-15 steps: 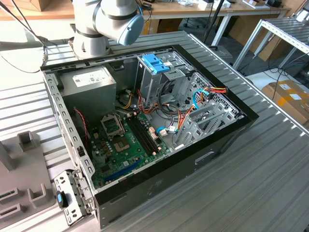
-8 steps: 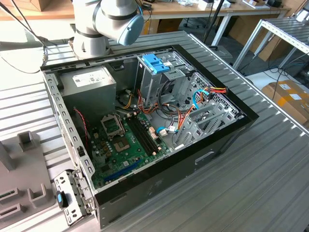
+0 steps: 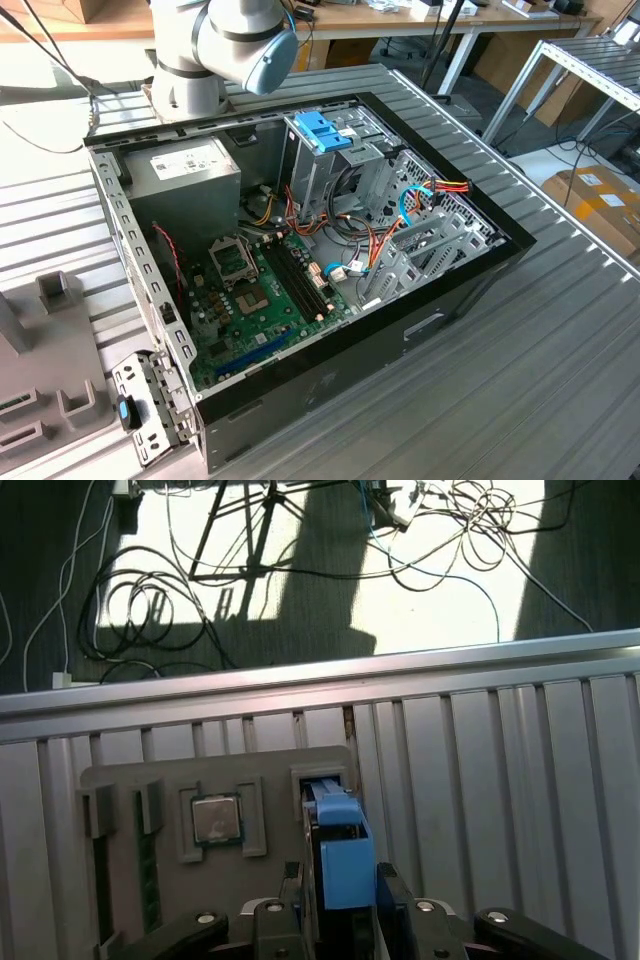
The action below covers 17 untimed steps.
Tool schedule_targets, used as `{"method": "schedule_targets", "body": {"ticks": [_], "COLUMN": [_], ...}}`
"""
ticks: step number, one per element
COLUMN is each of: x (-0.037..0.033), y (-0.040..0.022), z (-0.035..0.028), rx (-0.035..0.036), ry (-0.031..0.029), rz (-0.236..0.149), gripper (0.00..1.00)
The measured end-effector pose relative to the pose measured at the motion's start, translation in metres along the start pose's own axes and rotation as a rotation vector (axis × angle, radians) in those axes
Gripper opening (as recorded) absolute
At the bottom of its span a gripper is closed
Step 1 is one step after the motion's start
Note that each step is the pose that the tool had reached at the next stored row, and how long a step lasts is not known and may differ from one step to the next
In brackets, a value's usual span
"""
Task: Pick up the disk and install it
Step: 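Pick up the disk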
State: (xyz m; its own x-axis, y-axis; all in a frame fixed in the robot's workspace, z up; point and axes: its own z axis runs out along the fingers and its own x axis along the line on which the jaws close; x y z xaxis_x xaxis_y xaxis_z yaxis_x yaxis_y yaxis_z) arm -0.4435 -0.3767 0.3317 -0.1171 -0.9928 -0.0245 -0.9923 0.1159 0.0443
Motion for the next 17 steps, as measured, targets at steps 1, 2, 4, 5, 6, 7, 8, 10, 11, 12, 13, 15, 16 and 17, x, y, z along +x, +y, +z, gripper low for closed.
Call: {"method": "schedule_targets", "body": {"ticks": [1, 2, 4, 5, 6, 7, 8, 10, 11, 12, 13, 15, 16, 17], "x": [0.0000, 0.0000, 0.0000, -0.0001, 0.0000, 0.0000, 0.0000, 0.0000, 0.0000, 0.0000, 0.0000, 0.0001, 0.0001, 0.0001], "y": [0.0001, 0.0001, 0.0002, 0.0002, 0.0003, 0.0005, 0.0005, 0.0006, 0.0006, 0.0007, 0.0007, 0.0007, 0.0007, 0.0007], "z": [0.0006, 0.0010, 0.0020, 0.0024, 0.0033, 0.0042, 0.0047, 0.0058, 0.0066, 0.0072, 0.0076, 0.0087, 0.0091, 0.0094], "rx": [0.0000, 0.0001, 0.0000, 0.0000, -0.0001, 0.0000, 0.0000, 0.0000, 0.0000, 0.0000, 0.0000, 0.0000, 0.0000, 0.0000], "ry": [-0.0001, -0.0001, 0.0000, 0.0000, 0.0000, 0.0000, 0.0000, 0.0000, 0.0000, 0.0000, 0.0000, 0.0000, 0.0000, 0.0000], "rz": [0.000, 0.000, 0.000, 0.000, 0.000, 0.000, 0.000, 0.000, 0.000, 0.000, 0.000, 0.000, 0.000, 0.000], "gripper": [0.42, 0.42, 0.42, 0.42, 0.42, 0.42, 0.42, 0.42, 0.42, 0.42, 0.42, 0.42, 0.42, 0.42]}}
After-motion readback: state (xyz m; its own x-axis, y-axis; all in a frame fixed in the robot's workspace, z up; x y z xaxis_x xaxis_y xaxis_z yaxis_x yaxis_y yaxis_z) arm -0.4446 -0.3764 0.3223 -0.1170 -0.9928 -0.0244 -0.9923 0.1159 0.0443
